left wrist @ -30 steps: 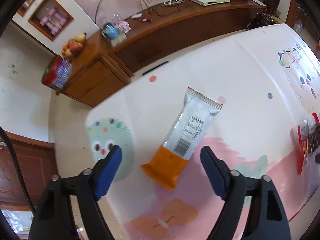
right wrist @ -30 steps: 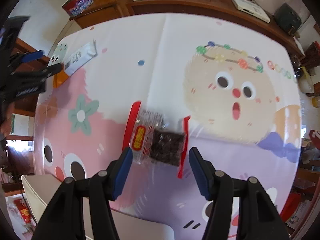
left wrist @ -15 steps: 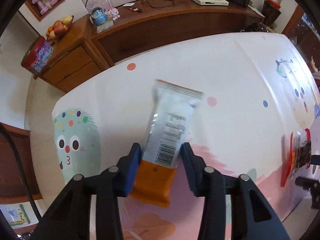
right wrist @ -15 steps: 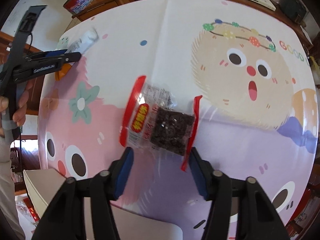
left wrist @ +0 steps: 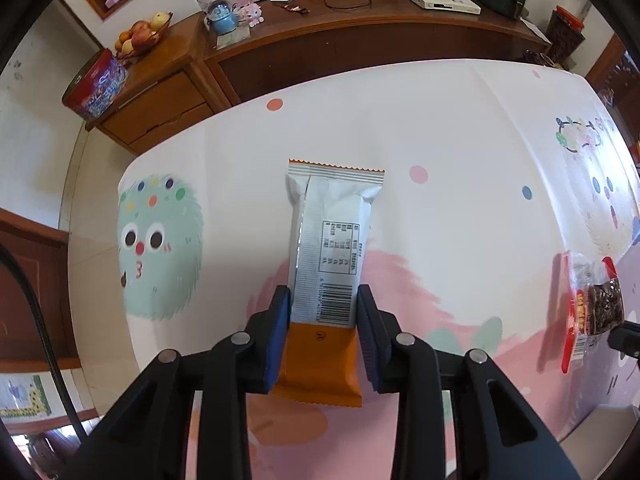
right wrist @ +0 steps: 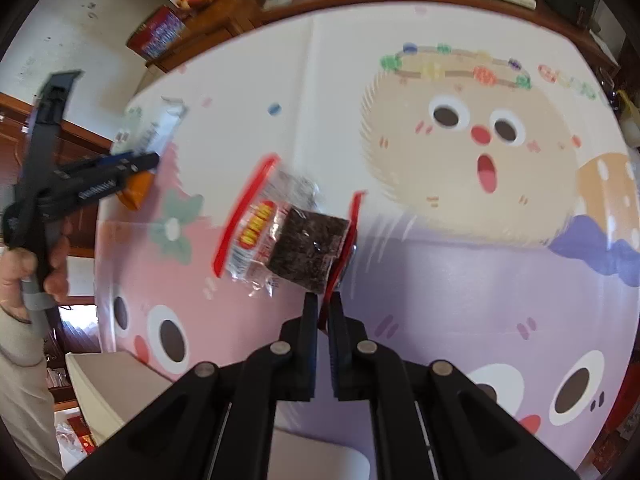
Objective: Organize snacks
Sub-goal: 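Carry the bar and dark packet into the white tray and open both tools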
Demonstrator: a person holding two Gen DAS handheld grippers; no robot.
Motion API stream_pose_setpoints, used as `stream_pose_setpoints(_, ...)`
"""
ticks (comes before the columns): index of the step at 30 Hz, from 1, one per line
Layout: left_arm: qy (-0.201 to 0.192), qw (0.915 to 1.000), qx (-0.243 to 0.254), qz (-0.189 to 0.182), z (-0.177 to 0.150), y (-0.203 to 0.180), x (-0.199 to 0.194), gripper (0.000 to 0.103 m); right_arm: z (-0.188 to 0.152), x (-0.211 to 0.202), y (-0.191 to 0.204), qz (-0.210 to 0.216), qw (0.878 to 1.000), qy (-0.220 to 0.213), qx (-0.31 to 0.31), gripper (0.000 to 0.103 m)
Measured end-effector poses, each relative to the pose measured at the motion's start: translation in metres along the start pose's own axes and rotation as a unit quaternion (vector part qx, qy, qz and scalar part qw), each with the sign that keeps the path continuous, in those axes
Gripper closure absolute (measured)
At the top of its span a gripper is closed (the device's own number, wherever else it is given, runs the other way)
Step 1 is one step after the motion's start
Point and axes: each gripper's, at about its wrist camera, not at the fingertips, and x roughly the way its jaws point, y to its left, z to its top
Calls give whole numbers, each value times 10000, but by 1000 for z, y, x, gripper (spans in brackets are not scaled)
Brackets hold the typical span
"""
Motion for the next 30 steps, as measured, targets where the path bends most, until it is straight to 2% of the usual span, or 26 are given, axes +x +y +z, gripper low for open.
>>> stream_pose_setpoints(6, -261, 9994, -81, -189, -18, 1, -42, 73, -8, -53, 12, 189, 9983, -509, -204, 99)
stream_pose_setpoints(12, -795, 9959, -62, -438, -53, -6, -130, 73, -30, -115, 34, 453, 9924, -1045, -477, 99)
stream_pose_setpoints(17, -1272, 9899, -142, -605, -100, -12, -218, 72, -68, -173, 54, 682, 9823, -1548, -800, 99)
stream_pose_setpoints(21, -1609, 9840, -205, -733, -137, -19, -273, 72, -103, -211, 73, 805, 9723, -1900, -1093, 99)
stream_pose_setpoints(25, -1823, 9797, -238, -801, -179, -26, -315, 72, -140, -240, 84, 930, 9622, -2204, -1300, 99)
stream_pose_setpoints(30, -1965, 9760, -279, -897, -220, -37, -339, 71, -176, -262, 88, 1000, 9529, -2490, -1414, 99)
